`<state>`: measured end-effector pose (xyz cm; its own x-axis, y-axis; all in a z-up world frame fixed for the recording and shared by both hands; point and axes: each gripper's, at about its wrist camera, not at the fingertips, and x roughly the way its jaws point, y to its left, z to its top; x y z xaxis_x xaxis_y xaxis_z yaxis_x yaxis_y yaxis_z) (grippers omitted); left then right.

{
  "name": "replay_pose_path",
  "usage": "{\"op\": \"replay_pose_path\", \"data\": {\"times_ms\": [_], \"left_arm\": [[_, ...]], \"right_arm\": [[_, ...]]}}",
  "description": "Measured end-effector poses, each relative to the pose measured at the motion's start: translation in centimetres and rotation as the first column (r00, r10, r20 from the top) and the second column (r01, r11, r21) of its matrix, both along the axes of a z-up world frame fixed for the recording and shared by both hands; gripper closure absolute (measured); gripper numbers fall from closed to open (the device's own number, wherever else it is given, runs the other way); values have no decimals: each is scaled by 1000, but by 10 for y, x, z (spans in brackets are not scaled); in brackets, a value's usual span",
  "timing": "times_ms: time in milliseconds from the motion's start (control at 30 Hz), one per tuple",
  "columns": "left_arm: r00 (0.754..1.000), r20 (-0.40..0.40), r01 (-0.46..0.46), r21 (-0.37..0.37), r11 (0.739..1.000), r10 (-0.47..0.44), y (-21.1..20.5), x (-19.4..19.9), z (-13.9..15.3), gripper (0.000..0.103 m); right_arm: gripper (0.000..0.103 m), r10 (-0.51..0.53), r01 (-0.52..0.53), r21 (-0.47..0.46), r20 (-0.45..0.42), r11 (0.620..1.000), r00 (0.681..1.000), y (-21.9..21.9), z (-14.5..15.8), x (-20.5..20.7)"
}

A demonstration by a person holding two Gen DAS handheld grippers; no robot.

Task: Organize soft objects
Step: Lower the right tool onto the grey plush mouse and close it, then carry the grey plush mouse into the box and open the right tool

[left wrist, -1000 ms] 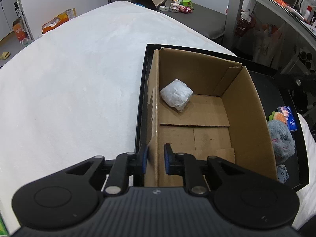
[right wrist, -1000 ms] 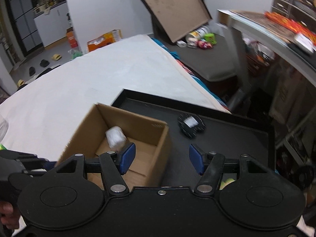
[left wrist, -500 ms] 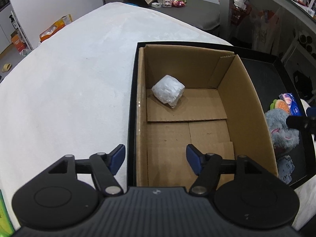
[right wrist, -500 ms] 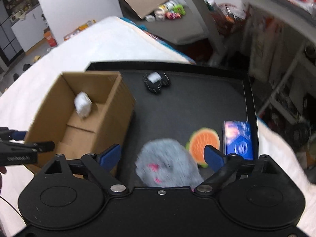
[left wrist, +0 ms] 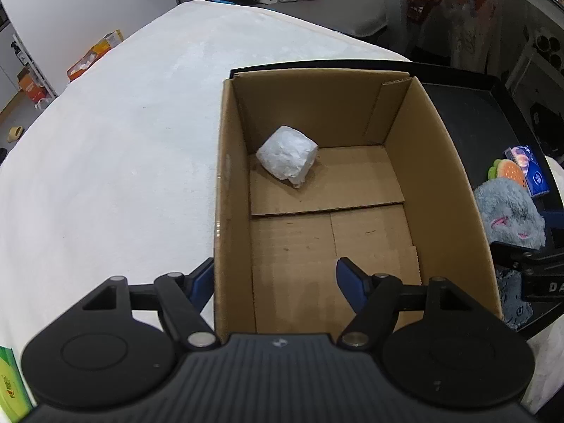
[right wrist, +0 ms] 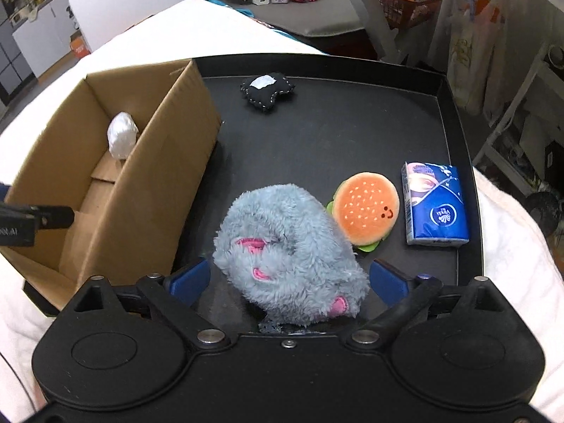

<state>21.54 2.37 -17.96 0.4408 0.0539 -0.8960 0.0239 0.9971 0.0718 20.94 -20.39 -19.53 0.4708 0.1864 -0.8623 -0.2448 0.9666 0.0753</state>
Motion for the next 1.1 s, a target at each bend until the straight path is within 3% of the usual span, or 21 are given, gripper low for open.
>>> {"op": "replay_pose_path", "data": {"times_ms": [67,133,233,333,567,1100], "left_arm": [[1000,-3,5,4,1000,-5,-2,1,-1,31],[1000,-7,6,11,1000,-6,-3,1,-2,31],[1000,-11,4,15,1000,-3,-4,2,-3,31],[1000,-13,5,17,1000,-5,-4,3,-4,31],[1000,-17,11,22,1000,-10,-6,4,-6,31],[998,47,-44,-19,999,45,12,-2,7,31]], "right_arm": [[8,11,-11,-7,12,1000,1000,2,-2,-2],[23,14,-14,-9,9,1000,1000,2,-5,-1],[34,0,0,8,6,1000,1000,-2,-5,0],[40,11,-11,12,8,1000,1000,-2,-3,1],[43,8,-9,47,12,999,1000,-3,8,3],[43,30,-39,77,124,996,992,11,65,14]]}}
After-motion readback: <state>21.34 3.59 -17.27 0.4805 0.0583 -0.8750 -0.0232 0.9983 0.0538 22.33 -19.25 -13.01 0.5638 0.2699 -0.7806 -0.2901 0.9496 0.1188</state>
